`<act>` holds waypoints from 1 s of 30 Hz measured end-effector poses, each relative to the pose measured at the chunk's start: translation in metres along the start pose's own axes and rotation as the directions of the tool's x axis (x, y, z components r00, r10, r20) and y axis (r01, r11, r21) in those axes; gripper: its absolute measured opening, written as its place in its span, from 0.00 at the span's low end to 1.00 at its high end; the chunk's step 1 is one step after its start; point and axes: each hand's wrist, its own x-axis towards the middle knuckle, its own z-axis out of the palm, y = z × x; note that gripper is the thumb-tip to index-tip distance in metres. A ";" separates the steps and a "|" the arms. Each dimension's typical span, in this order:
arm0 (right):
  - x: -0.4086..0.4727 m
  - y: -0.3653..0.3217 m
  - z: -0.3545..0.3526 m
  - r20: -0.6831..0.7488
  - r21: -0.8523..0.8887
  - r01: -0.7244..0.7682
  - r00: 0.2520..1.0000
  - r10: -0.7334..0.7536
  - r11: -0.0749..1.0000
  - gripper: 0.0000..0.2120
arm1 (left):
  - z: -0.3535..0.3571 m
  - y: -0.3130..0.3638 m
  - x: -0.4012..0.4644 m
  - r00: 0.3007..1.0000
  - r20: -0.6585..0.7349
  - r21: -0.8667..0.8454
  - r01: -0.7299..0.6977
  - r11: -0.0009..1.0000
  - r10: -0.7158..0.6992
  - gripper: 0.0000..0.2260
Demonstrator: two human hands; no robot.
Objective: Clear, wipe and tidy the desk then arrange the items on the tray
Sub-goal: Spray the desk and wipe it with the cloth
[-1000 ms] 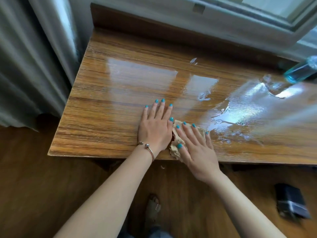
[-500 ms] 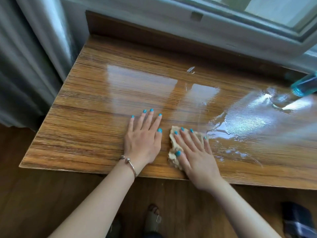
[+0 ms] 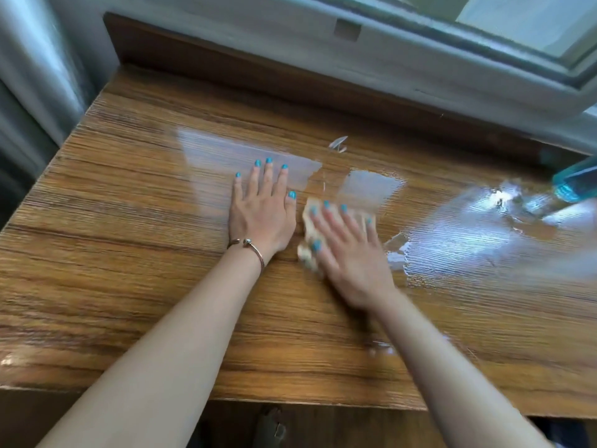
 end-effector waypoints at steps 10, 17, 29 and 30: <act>0.015 0.010 0.007 -0.054 0.057 0.105 0.993 -0.102 0.993 0.27 | 0.002 -0.001 0.002 0.999 -0.021 0.021 0.034 0.999 -0.034 0.25; 0.178 0.054 -0.031 0.021 0.023 -0.115 0.993 0.115 0.993 0.25 | 0.004 -0.002 0.001 1.000 -0.020 0.047 0.019 0.999 -0.018 0.26; 0.172 0.076 -0.037 0.018 0.078 -0.244 0.970 0.243 0.967 0.25 | 0.001 -0.001 0.000 1.000 -0.005 -0.018 0.000 1.000 0.000 0.27; 0.180 0.070 -0.038 0.006 0.079 -0.269 0.963 0.269 0.960 0.25 | 0.002 -0.001 0.001 1.000 -0.008 -0.025 0.003 1.000 -0.003 0.27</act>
